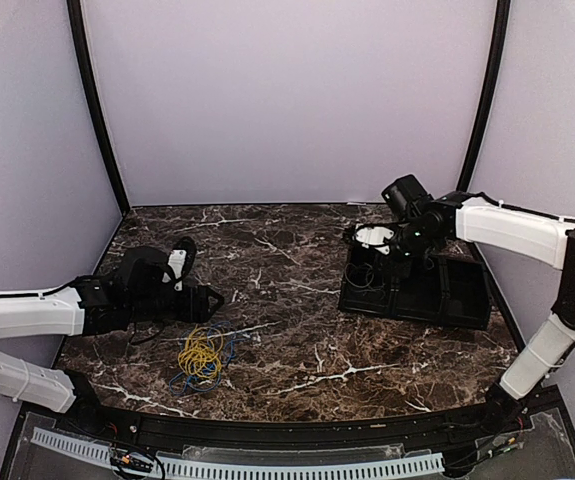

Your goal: Untangle the cables

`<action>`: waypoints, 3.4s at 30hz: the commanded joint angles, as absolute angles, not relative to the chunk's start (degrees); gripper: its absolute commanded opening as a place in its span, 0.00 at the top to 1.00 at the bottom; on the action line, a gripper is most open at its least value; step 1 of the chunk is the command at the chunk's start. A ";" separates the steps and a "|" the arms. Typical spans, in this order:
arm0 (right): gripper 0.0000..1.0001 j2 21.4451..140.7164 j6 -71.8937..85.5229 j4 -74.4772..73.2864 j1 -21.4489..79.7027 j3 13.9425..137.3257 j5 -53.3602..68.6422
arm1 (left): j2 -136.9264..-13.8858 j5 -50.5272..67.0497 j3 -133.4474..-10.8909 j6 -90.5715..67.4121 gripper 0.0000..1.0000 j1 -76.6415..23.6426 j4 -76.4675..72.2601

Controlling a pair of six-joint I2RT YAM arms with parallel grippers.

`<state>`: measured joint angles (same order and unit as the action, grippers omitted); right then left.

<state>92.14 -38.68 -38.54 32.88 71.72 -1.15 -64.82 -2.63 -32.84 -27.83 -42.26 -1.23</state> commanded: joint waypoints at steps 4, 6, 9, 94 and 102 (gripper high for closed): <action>0.65 89.18 -36.92 -39.88 26.20 69.15 1.32 | -65.42 -2.30 -32.69 -27.68 0.30 -41.88 -3.09; 0.65 89.45 -36.26 -39.18 24.33 68.79 2.31 | -65.72 -2.14 -32.69 -27.80 0.30 -41.88 -3.30; 0.67 90.29 -34.55 -38.34 21.63 68.89 3.29 | -65.88 -1.79 -32.74 -28.01 0.30 -41.92 -3.42; 1.00 134.28 -27.36 -39.46 57.83 111.86 29.09 | -52.77 -3.01 -25.95 -30.43 0.31 -38.36 1.27; 1.00 123.34 -25.73 -41.02 56.80 111.16 31.49 | -43.09 -1.14 -20.03 -23.30 0.29 -48.51 -19.22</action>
